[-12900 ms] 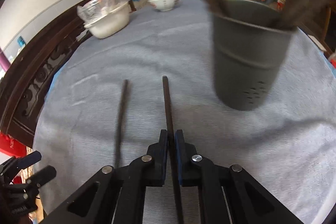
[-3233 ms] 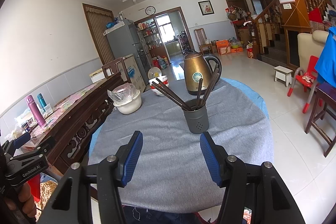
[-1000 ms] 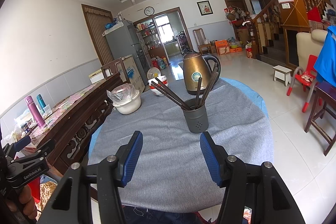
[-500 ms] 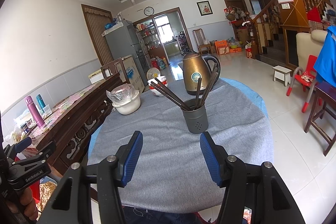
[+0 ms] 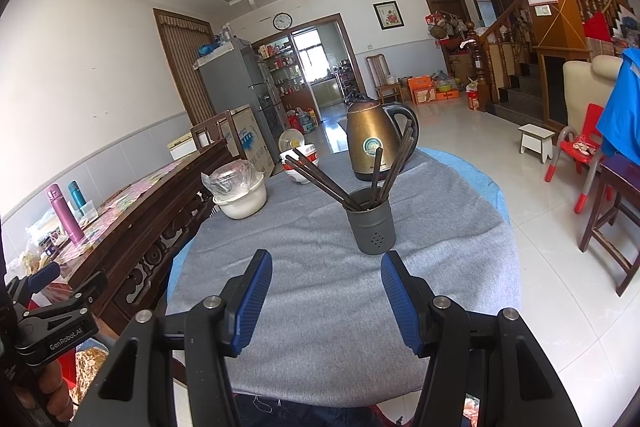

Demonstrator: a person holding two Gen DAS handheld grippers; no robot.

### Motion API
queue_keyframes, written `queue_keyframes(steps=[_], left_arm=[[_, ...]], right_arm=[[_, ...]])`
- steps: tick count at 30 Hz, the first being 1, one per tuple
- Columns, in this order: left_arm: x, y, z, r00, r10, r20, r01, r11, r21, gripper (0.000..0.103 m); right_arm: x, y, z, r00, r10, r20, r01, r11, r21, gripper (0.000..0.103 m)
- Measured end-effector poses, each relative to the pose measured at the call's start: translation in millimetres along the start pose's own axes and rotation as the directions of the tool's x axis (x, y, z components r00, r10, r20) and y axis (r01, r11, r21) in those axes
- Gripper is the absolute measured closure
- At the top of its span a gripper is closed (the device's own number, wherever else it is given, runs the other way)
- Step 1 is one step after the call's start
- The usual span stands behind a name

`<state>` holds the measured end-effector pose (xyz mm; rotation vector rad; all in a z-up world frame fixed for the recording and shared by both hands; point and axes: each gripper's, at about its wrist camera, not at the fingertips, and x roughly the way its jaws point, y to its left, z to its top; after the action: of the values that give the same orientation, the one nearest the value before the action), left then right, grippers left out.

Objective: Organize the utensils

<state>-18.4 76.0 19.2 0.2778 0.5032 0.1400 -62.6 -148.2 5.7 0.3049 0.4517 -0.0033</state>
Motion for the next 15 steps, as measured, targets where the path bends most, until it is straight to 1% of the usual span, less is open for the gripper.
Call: queue_keyframes(steps=[15], left_arm=[[3.1, -1.3, -1.6, 1.0, -0.005, -0.008, 0.005, 1.0, 0.007, 0.01]], right_arm=[[0.8, -0.9, -0.5, 1.0, -0.001, -0.004, 0.001, 1.0, 0.001, 0.042]])
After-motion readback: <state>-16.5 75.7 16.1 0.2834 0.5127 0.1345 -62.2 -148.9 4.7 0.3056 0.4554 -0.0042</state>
